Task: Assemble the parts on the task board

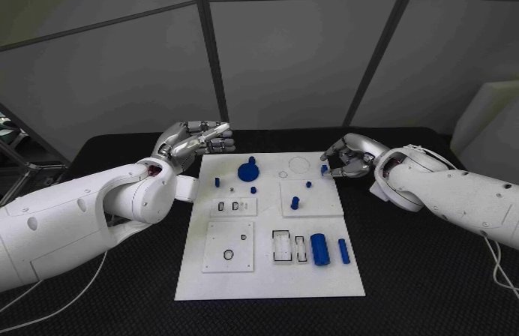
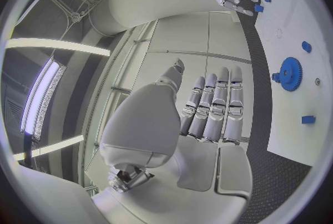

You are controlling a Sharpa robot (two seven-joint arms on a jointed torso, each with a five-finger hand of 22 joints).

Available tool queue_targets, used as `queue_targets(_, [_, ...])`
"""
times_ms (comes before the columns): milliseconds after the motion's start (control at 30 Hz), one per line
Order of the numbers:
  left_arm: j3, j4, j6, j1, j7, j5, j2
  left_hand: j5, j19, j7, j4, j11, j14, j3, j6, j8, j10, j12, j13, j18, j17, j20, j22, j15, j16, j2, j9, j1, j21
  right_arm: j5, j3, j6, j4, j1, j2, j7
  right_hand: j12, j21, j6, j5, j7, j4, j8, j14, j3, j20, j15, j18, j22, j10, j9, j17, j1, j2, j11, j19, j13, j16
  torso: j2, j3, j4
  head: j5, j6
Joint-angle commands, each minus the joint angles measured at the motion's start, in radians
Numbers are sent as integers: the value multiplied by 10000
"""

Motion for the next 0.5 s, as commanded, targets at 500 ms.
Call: queue_targets(500, [8, -38, 82, 9, 42, -42, 30, -67, 63, 115, -50, -11, -13, -4, 68, -56, 63, -22, -2, -137, -1, 13, -10, 43, -32, 21, -12, 38, 13, -276, 5, 337, -320, -11, 257, -333, 87, 71, 115, 101, -3, -39, 34, 644, 120, -34, -56, -128, 2540, 178, 31, 790, -142, 370, -5, 1014, 1146, 60, -15, 7, -15, -16, -35])
